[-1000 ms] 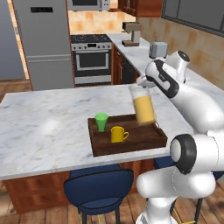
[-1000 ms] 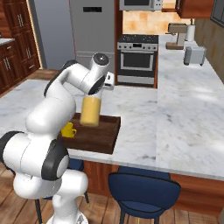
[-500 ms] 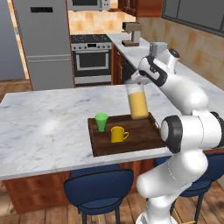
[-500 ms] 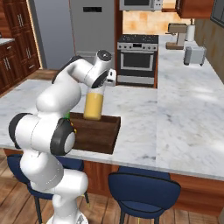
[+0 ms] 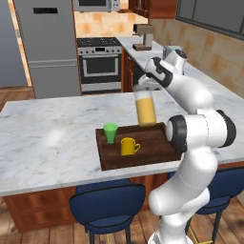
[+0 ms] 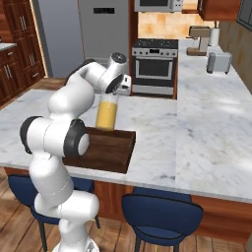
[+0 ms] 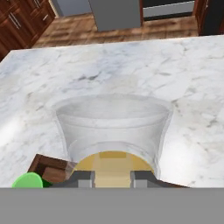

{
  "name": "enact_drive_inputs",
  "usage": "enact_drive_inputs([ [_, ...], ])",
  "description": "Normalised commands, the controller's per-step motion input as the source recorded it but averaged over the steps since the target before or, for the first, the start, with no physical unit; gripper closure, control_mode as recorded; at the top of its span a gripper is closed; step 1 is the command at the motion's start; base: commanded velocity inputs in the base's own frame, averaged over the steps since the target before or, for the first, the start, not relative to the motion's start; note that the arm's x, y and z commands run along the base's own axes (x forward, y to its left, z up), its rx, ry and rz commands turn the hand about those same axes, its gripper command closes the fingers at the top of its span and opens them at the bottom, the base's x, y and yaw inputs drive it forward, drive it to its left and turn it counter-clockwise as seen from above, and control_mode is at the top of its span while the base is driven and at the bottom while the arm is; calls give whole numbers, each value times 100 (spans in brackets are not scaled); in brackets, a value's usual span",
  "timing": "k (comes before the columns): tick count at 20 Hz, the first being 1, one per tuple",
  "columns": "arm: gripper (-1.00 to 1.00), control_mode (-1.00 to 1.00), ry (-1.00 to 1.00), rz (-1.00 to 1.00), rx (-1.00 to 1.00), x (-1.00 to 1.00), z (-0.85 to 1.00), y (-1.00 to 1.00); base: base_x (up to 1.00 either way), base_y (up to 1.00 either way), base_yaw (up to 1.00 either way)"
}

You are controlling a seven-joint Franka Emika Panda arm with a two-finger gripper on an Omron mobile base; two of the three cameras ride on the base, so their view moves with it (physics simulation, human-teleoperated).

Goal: There is a tray on the dining counter. Grab the cup, mug, and pitcher and place them on the tray. The pitcher may be placed next to the tray if it cannot fit the tray.

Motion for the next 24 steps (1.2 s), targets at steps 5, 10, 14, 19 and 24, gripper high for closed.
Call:
enact_drive_inputs([
  [5, 100, -100, 0, 0, -1, 14, -28, 0, 0, 0, 0],
  [10, 100, -100, 0, 0, 0, 18, -29, 0, 0, 0, 0],
  [14, 100, -100, 0, 0, 0, 19, -31, 0, 0, 0, 0],
  [19, 100, -100, 0, 0, 0, 12, -33, 0, 0, 0, 0],
  [24, 100, -100, 0, 0, 0, 9, -35, 0, 0, 0, 0],
])
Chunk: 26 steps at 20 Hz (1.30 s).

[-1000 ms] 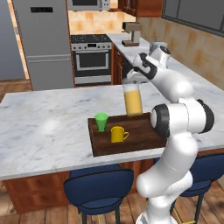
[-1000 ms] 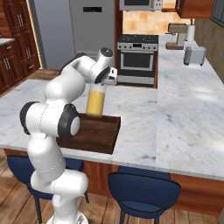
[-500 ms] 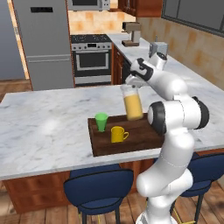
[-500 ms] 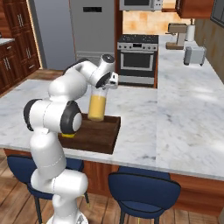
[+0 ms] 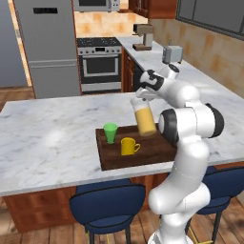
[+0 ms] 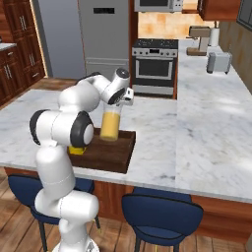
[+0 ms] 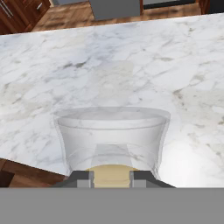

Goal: There is a tray on the dining counter. Grab the cup, mug, and pitcher and place them on the tray. The pitcher may be placed next to the tray if it cannot fit the tray.

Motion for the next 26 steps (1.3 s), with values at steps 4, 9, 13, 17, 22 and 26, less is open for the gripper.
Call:
enact_drive_inputs([
  [4, 100, -100, 0, 0, 0, 5, -24, 0, 0, 0, 0],
  [9, 100, -100, -1, 0, 0, 0, -21, 0, 0, 0, 0],
  [13, 100, -100, -10, 0, 0, -3, -22, 0, 0, 0, 0],
  [17, 100, -100, -13, 0, 0, -18, -10, 0, 0, 0, 0],
  [22, 100, -100, -4, 0, 0, -24, 0, -5, 0, 0, 0],
  [26, 100, -100, -8, 0, 0, -32, 0, -3, 0, 0, 0],
])
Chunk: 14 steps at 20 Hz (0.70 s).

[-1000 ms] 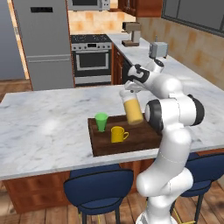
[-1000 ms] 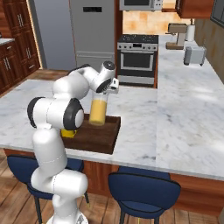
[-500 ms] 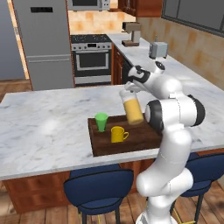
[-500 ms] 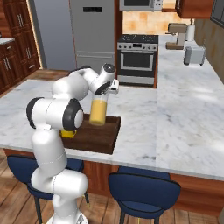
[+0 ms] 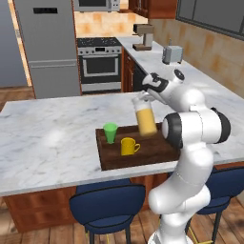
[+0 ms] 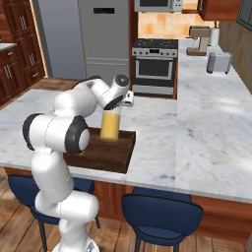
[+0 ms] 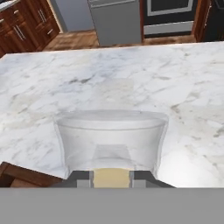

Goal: There is a tray on the dining counter. Grab the cup, mug, and pitcher and place them on the tray. The pitcher may be placed next to the tray if it cannot fit the tray.

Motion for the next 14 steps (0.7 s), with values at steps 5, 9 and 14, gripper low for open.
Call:
enact_drive_inputs([
  [5, 100, -100, -13, -1, 0, -49, -1, -1, 0, 0, 0],
  [9, 100, -100, -12, -1, 0, -47, -6, 0, 0, 0, 0],
  [14, 100, -100, -8, -1, 0, -41, -7, 0, 0, 0, 0],
])
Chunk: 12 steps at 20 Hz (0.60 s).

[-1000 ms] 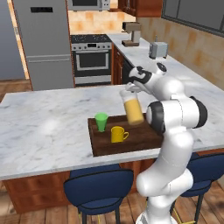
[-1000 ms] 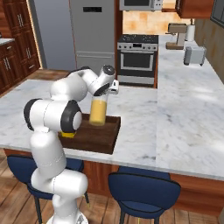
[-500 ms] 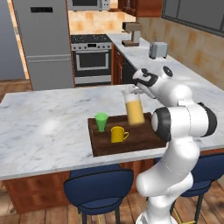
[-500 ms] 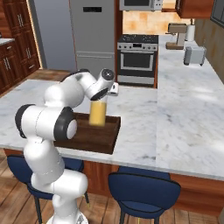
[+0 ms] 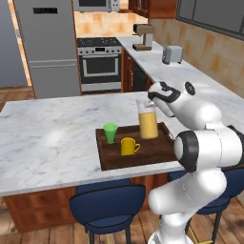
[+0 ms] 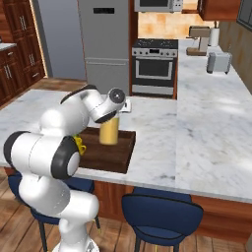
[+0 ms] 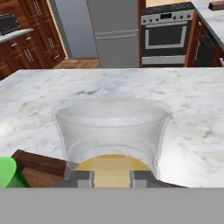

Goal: There is a tray on the dining counter. Grab the cup, mug, and pitcher and place them on the tray. The pitcher may be placed next to the tray if it cannot fit the tray.

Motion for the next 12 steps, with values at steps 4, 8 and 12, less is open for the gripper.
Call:
enact_drive_inputs([
  [4, 100, -100, -5, -1, 0, -27, -1, 0, 0, 0, 0],
  [8, 100, -100, -4, -1, 0, -30, -3, 0, 0, 0, 0],
  [12, 100, -100, -4, -1, 0, -38, -4, 0, 0, 0, 0],
])
